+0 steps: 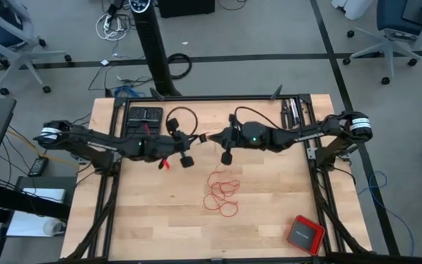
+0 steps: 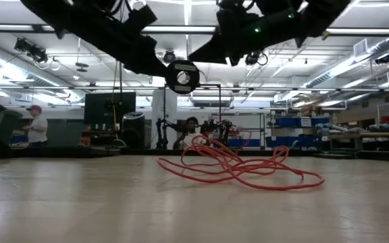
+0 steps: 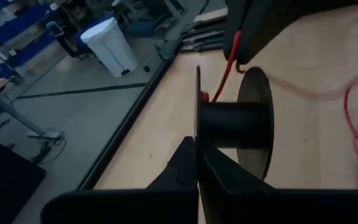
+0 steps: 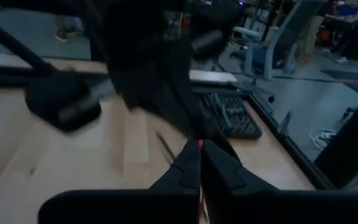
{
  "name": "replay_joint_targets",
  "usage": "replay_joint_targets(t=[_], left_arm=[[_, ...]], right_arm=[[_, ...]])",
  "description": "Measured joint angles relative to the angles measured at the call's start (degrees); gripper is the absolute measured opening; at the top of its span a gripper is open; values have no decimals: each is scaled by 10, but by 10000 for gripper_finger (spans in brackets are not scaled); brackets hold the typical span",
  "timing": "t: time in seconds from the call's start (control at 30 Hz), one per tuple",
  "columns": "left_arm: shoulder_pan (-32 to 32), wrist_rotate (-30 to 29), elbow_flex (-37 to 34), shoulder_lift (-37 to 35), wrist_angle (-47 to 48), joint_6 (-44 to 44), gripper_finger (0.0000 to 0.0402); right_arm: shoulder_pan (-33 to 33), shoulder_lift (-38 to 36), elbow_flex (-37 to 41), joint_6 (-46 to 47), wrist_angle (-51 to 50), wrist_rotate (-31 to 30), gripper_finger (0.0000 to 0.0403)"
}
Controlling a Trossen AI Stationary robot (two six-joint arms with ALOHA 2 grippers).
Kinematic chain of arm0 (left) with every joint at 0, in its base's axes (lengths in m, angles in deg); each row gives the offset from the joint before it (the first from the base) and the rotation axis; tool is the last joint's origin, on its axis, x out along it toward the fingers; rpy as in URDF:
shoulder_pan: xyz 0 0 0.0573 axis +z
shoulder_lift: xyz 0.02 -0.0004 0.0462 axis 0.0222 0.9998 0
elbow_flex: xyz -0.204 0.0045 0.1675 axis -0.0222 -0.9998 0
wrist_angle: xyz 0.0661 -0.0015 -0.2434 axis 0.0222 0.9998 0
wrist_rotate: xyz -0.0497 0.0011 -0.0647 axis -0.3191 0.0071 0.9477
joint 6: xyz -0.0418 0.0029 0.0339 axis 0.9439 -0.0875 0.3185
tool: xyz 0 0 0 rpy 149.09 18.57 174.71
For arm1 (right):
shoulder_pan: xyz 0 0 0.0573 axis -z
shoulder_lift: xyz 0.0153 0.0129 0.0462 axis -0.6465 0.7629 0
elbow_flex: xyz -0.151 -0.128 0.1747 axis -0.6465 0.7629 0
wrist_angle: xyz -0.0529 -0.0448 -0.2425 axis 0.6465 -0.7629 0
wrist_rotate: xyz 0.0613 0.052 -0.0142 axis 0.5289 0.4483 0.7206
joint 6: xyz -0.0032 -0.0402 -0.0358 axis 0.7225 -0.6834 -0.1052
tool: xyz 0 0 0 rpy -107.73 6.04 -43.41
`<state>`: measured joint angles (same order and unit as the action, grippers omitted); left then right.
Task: Coil cords
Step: Coil the red wire onto the spool
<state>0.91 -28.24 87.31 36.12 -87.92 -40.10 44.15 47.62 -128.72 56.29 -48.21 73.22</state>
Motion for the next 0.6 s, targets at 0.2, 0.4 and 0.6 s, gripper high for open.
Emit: replay_joint_targets(t=[0.2, 0.4, 0.6], left_arm=[[54, 20, 10, 34, -46, 2, 1], [83, 39, 43, 53, -35, -1, 1], [120, 72, 64, 60, -36, -16, 1]], right_arm=[[30, 8, -35, 2, -24, 58, 1], [49, 10, -42, 1, -50, 49, 0], [77, 3, -43, -3, -65, 45, 0]])
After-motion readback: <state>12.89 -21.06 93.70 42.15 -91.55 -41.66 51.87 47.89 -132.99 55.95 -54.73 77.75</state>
